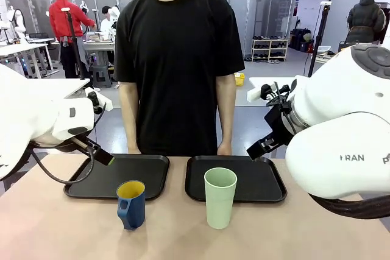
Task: Sort and store the cups by type.
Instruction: Pick up the Reusable plastic cup.
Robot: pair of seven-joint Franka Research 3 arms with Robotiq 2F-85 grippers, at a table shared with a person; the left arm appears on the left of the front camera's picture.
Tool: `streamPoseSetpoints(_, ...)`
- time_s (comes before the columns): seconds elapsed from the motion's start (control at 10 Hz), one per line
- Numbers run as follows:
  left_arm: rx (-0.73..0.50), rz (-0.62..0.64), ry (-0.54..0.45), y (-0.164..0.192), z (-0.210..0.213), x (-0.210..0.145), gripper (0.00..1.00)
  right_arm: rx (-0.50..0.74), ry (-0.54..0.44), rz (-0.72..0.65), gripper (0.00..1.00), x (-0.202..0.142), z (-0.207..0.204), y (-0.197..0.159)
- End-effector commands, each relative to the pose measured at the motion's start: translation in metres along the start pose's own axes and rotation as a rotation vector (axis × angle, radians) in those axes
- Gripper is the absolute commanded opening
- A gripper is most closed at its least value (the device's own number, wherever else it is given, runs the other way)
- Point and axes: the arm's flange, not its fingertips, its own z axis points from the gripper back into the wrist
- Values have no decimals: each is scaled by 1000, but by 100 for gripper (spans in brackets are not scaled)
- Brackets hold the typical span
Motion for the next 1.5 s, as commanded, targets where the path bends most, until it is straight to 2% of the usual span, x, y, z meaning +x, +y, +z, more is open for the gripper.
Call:
streamPoseSetpoints(0.0, 0, 18, -3, 4, 0, 0, 100, 28, 5, 9, 100, -2, -10, -3)
streamPoseSetpoints(0.3, -3, 6, -1, 2, 0, 0, 100, 12, 11, -1, 100, -2, -5, 0)
streamPoseSetpoints(0.5, -52, 19, -7, 57, -36, -4, 100, -16, 49, -117, 100, 9, -40, -37)
streamPoseSetpoints(0.6, -71, 112, 1, 87, -48, -14, 100, -29, 107, -116, 100, 12, -63, -58)
streamPoseSetpoints(1.0, -53, 244, 4, 160, -81, -44, 100, -8, 225, -206, 100, 7, -129, -133)
streamPoseSetpoints(1.4, -35, 305, 81, 175, -100, -52, 100, 14, 261, -252, 100, -3, -141, -154)
